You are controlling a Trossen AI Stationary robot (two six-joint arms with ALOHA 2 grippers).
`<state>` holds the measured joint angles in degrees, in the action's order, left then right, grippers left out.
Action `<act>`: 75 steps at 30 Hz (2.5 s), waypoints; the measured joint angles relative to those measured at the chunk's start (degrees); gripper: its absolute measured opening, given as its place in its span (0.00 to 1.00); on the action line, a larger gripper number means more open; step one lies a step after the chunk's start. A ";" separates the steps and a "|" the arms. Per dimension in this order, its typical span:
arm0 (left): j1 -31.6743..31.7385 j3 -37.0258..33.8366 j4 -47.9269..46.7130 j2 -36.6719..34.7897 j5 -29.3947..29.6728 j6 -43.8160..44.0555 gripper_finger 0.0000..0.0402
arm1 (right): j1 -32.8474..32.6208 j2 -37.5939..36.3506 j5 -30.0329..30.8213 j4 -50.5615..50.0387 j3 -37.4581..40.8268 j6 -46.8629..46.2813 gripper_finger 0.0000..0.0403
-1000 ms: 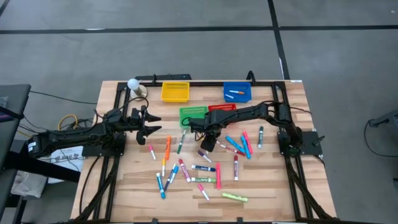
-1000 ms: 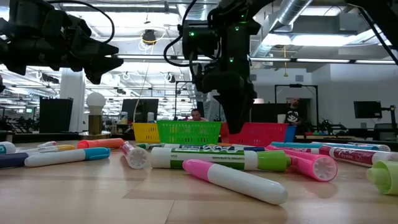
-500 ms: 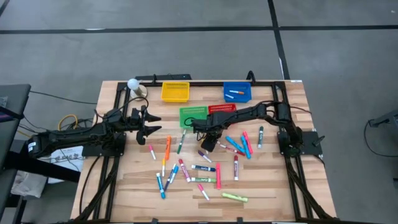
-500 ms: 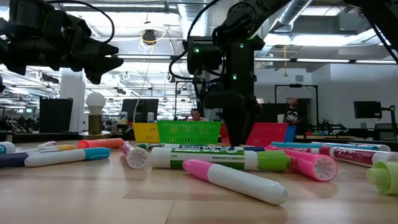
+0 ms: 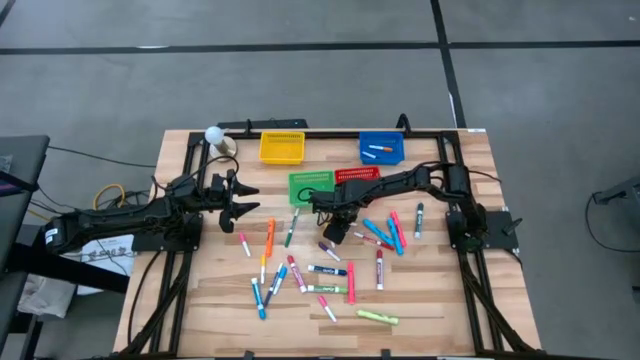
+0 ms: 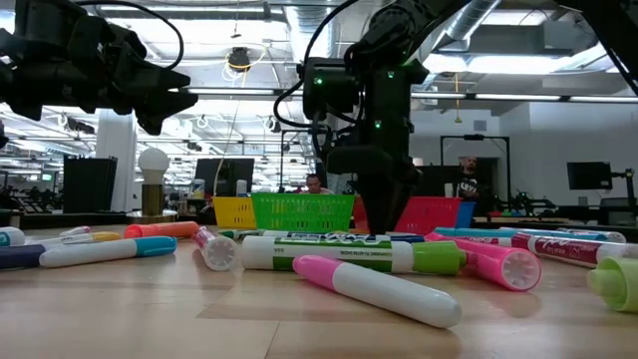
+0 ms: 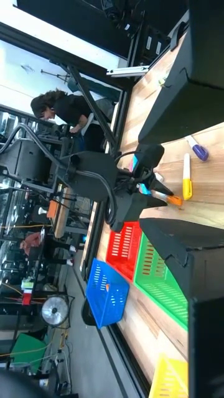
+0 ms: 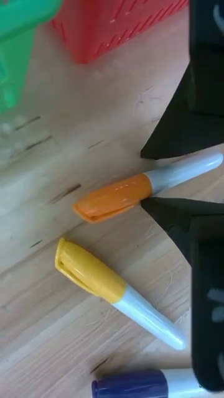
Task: Pick & Place Markers
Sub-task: Put the small orange highlighter pen into the blue bin
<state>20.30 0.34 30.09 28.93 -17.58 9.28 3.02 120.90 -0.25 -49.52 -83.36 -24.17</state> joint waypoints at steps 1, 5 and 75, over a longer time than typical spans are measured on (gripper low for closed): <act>-0.01 0.00 0.00 0.00 -0.01 0.00 0.51 | -0.01 0.00 -0.07 0.15 0.03 0.01 0.24; -0.01 0.00 0.00 0.00 0.01 0.00 0.51 | -0.01 0.09 -0.47 0.76 0.12 0.01 0.23; -0.01 0.02 0.00 0.00 0.01 -0.01 0.51 | -3.77 0.13 -16.30 -40.48 -47.55 27.82 0.11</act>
<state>20.29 0.36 30.09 28.93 -17.56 9.27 -0.75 121.03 -16.55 -90.00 -130.91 3.65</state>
